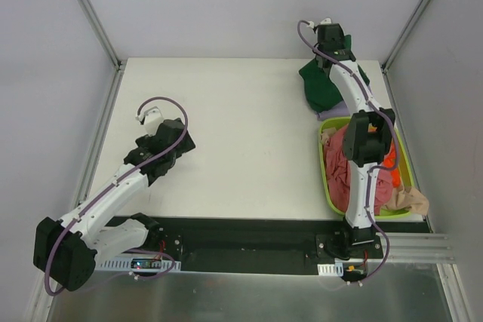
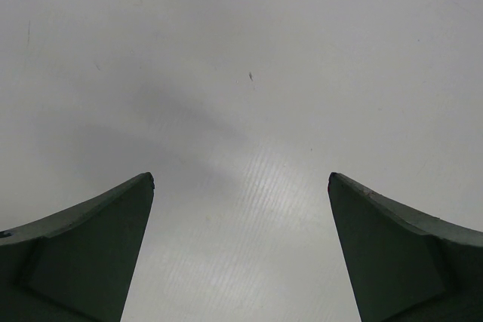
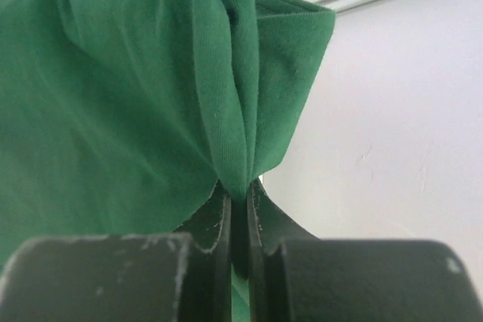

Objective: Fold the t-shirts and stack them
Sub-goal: Put the neatly folded tshirt into the corner of the board with the right arm

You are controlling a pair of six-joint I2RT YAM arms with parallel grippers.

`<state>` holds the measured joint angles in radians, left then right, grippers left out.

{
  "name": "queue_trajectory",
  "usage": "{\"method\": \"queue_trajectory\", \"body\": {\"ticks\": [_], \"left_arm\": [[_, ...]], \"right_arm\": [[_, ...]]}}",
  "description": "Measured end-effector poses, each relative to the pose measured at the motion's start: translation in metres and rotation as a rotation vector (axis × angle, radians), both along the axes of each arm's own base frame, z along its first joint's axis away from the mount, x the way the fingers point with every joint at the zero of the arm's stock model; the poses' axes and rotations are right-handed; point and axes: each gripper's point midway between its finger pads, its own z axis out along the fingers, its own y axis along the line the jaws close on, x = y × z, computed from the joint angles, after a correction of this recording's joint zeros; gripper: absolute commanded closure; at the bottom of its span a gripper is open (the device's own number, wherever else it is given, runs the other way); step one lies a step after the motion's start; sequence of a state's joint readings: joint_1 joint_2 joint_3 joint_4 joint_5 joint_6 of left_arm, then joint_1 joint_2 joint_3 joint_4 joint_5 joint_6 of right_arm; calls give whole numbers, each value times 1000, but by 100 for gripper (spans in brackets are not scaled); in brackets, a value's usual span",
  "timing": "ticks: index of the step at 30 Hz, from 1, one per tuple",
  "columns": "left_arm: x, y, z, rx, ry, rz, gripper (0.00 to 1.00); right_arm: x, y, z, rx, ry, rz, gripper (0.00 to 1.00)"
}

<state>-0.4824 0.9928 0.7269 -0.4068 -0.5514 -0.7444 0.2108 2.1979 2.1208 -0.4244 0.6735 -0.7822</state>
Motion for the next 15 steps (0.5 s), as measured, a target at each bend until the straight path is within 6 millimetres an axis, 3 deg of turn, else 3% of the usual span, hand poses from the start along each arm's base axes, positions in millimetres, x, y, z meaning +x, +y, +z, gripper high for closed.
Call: {"method": "queue_trajectory", "body": {"ticks": [8, 15], "left_arm": [[3, -2, -8, 18, 35, -1, 1], [6, -4, -7, 20, 41, -1, 1]], "right_arm": [[4, -38, -13, 70, -12, -73, 99], [10, -73, -51, 196, 14, -120, 93]]}}
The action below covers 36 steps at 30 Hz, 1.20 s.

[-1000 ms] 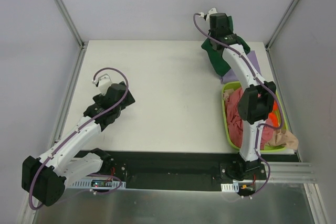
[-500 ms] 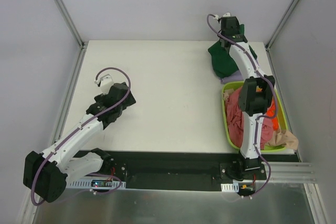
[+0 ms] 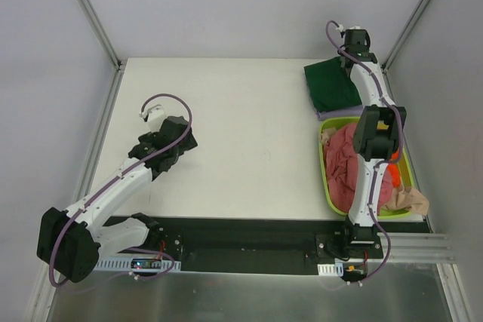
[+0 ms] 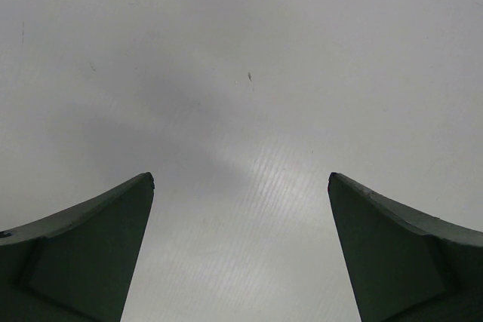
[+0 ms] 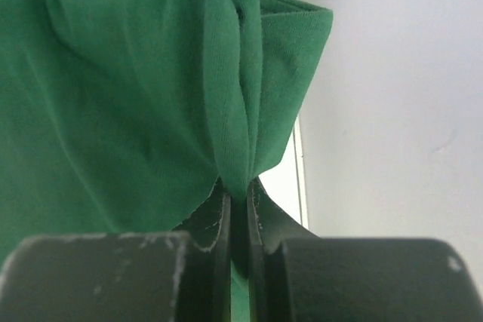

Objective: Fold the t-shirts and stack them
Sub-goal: Put the neatly folded tshirt into the corner of the board with the right arm

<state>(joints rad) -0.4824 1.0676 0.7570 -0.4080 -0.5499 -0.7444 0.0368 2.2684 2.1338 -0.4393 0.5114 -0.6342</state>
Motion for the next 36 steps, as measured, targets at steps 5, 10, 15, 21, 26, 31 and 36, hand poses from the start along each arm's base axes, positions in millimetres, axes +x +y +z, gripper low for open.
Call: {"method": "queue_trajectory", "body": {"ticks": [5, 10, 15, 21, 26, 31, 36], "left_arm": [[3, -2, 1, 1, 5, -1, 1], [7, -7, 2, -9, 11, -11, 1], [9, -10, 2, -15, 19, -19, 1], [7, -16, 4, -44, 22, -43, 1], [-6, -12, 25, -92, -49, -55, 1], [-26, -11, 39, -171, -111, -78, 1], [-42, -17, 28, -225, -78, -114, 1]], "right_arm": [[4, -17, -30, 95, 26, -8, 30], [11, -26, -51, 134, 40, -22, 4], [10, -31, -57, 129, 40, -64, 4], [-8, -21, -33, 222, -6, -104, 4], [-57, 2, 33, 373, -127, -140, 4], [-132, 58, 93, 533, -256, -91, 4], [-233, 168, 59, 690, -182, 117, 4]]}}
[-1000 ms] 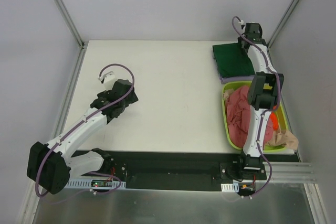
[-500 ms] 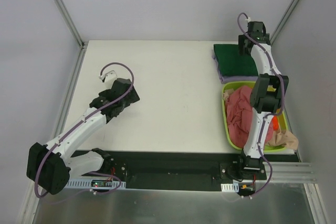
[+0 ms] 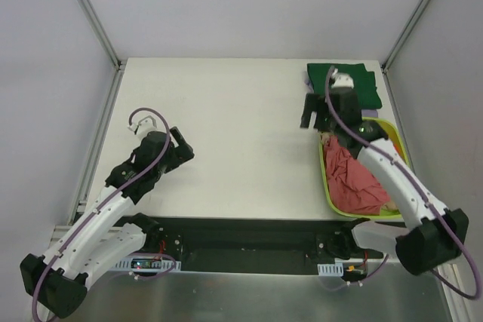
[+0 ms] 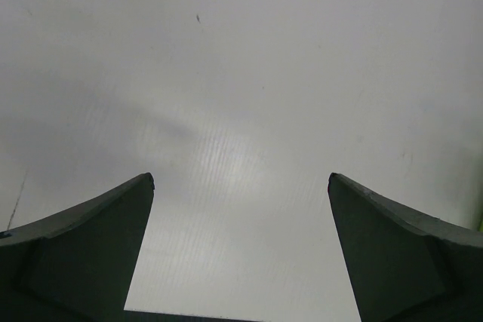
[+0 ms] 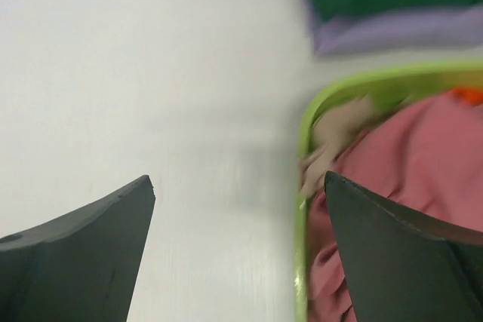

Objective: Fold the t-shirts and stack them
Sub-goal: Put the neatly folded tshirt into the corner of the board with the right arm

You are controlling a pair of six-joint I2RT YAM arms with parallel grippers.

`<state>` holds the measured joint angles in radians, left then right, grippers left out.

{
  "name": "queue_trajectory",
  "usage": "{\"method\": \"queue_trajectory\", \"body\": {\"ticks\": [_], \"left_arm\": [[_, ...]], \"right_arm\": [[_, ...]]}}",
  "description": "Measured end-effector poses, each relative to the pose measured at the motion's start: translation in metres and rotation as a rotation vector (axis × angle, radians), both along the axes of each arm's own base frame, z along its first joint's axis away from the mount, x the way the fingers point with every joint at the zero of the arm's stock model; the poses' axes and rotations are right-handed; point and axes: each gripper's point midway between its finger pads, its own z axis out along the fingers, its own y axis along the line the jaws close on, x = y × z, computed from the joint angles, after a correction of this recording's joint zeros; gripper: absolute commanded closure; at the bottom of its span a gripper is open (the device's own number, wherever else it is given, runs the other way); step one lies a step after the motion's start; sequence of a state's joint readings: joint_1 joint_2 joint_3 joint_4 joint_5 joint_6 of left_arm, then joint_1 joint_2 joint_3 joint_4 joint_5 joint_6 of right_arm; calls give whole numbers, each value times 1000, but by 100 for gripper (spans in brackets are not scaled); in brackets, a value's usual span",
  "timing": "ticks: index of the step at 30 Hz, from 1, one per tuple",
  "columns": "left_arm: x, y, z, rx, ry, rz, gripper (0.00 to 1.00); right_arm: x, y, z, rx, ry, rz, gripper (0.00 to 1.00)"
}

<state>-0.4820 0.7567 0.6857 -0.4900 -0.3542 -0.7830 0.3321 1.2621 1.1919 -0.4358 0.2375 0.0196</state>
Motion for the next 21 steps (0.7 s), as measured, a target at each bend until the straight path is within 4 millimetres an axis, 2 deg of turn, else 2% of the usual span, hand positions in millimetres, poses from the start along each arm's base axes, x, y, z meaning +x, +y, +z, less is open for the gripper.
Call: {"method": "queue_trajectory", "body": {"ticks": [2, 5, 9, 12, 15, 21], "left_arm": [[-6, -3, -11, -12, 36, -13, 1], [-16, -4, -30, -15, 95, -26, 1], [-26, -4, -50, -13, 158, -32, 1], [-31, -4, -57, -13, 181, -38, 1], [-33, -4, -58, -20, 182, -42, 1], [-34, -5, -43, -59, 114, -51, 1]], "right_arm": [[-41, 26, -31, 37, 50, 78, 4], [-89, 46, -71, 78, 115, 143, 4], [-128, 59, -117, 159, 164, 174, 4], [-148, 57, -148, 197, 195, 160, 4], [-150, 61, -146, 243, 163, 157, 4], [-136, 64, -103, 347, -12, 148, 4]]}}
